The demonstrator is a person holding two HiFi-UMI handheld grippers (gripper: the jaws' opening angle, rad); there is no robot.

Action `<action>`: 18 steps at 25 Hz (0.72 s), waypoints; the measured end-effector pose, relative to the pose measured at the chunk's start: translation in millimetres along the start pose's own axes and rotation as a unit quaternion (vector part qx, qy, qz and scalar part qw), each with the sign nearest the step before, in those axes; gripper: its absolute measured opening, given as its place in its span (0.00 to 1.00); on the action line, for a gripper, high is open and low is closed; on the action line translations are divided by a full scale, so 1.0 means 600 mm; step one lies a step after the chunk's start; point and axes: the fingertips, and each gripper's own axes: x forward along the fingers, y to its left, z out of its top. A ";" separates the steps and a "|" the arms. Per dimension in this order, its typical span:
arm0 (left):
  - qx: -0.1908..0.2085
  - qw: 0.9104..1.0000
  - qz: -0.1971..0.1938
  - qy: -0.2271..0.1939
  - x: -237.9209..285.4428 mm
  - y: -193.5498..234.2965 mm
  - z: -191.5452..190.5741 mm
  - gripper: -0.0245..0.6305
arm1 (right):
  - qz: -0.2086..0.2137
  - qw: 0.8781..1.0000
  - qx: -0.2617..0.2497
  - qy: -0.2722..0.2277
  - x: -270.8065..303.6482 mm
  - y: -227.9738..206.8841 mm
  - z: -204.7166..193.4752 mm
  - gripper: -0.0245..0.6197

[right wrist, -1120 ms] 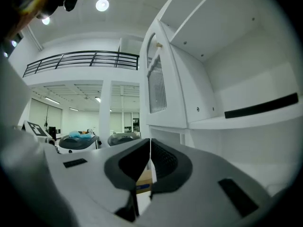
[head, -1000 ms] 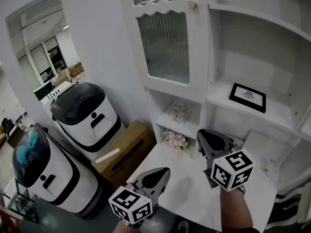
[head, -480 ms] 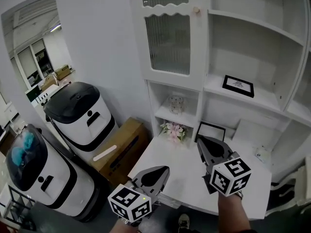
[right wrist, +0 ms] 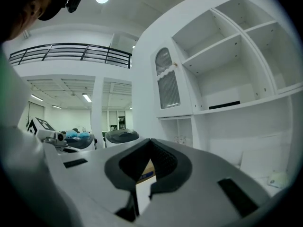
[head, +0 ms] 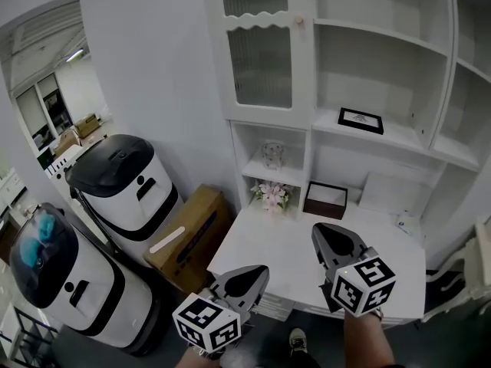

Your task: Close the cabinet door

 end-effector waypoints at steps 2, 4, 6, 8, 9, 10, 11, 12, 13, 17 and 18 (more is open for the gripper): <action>0.000 1.000 -0.004 0.002 -0.016 -0.009 -0.010 0.04 | -0.004 1.000 0.000 0.000 -0.015 0.014 -0.007 0.05; -0.003 1.000 -0.009 0.004 -0.029 -0.016 -0.018 0.04 | -0.009 1.000 0.001 0.002 -0.029 0.027 -0.014 0.05; -0.004 1.000 -0.013 0.006 -0.040 -0.024 -0.025 0.04 | -0.011 1.000 0.001 0.003 -0.041 0.038 -0.018 0.05; -0.005 1.000 -0.016 0.006 -0.051 -0.032 -0.030 0.04 | -0.012 1.000 0.000 0.003 -0.053 0.050 -0.021 0.05; -0.005 1.000 -0.016 0.006 -0.055 -0.036 -0.031 0.04 | -0.012 1.000 -0.001 0.003 -0.058 0.055 -0.021 0.05; -0.005 1.000 -0.017 0.005 -0.059 -0.040 -0.032 0.04 | -0.012 1.000 -0.001 0.002 -0.064 0.060 -0.022 0.05; -0.005 1.000 -0.017 0.005 -0.062 -0.043 -0.034 0.04 | -0.012 1.000 -0.001 0.002 -0.069 0.063 -0.022 0.05; -0.004 1.000 -0.018 0.005 -0.066 -0.046 -0.035 0.04 | -0.012 1.000 -0.001 0.001 -0.073 0.067 -0.022 0.05; -0.004 1.000 -0.018 0.006 -0.069 -0.049 -0.036 0.04 | -0.012 1.000 -0.001 -0.001 -0.077 0.070 -0.022 0.05; -0.003 1.000 -0.016 0.005 -0.082 -0.058 -0.039 0.04 | -0.010 1.000 0.000 -0.004 -0.088 0.083 -0.024 0.05; -0.002 1.000 -0.016 0.004 -0.085 -0.060 -0.040 0.04 | -0.010 1.000 0.000 -0.003 -0.091 0.085 -0.025 0.05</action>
